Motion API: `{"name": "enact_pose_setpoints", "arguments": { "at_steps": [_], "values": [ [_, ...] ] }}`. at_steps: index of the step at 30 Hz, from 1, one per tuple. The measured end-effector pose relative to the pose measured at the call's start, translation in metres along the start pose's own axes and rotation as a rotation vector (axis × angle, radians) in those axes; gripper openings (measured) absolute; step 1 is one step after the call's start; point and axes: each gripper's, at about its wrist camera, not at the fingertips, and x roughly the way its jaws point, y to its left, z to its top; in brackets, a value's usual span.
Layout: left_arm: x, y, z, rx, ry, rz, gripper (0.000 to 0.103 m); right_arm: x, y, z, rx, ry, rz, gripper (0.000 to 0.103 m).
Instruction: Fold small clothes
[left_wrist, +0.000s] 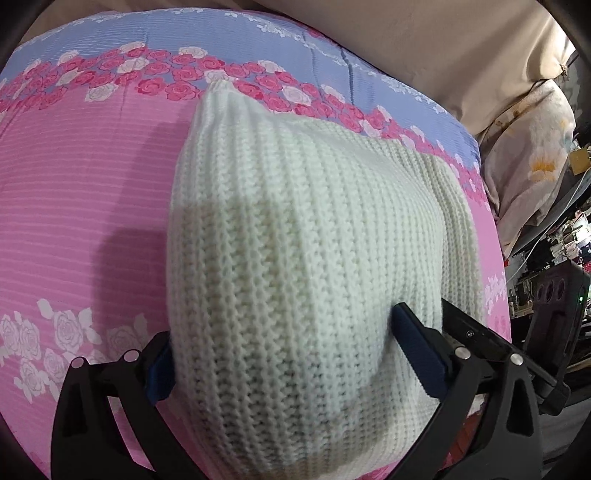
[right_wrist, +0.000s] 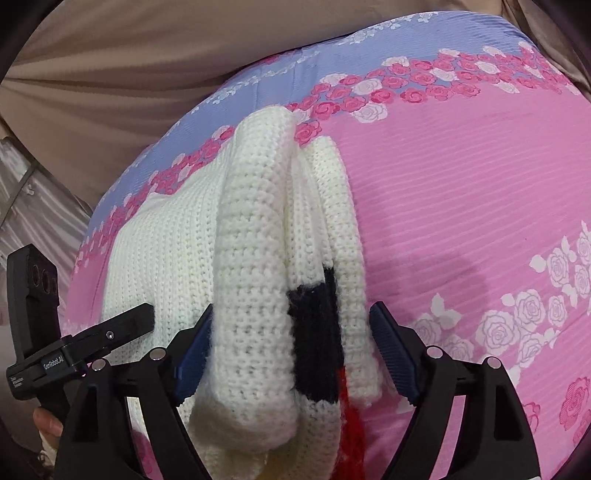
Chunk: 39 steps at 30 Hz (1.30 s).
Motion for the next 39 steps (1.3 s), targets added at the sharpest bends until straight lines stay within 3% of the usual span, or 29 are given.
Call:
{"name": "enact_pose_setpoints", "arguments": {
  "at_steps": [10,27,30,32,34,36,39],
  "values": [
    [0.001,-0.002,0.003,0.003,-0.003,0.004,0.098,0.006,-0.001,0.007,0.000,0.011,0.017,0.082],
    [0.003,-0.018,0.002,0.094,-0.055,0.101,0.098,0.012,0.003,0.017,-0.009,-0.003,0.019,0.084],
    [0.005,-0.020,0.005,0.113,-0.058,0.084,0.098,0.012,0.003,0.019,-0.015,-0.010,0.042,0.072],
    [0.002,-0.025,0.006,0.149,-0.066,0.067,0.090,0.009,0.006,0.019,-0.024,-0.014,0.069,0.050],
    [-0.004,-0.034,0.007,0.200,-0.078,0.057,0.076,0.001,0.011,0.019,-0.039,-0.032,0.055,0.041],
    [-0.014,-0.041,0.009,0.248,-0.093,0.037,0.057,-0.010,0.016,0.020,-0.039,-0.054,0.052,0.037],
    [-0.029,-0.048,0.014,0.302,-0.113,-0.024,0.047,-0.039,0.024,0.021,-0.039,-0.124,0.094,0.035]
  ]
}}
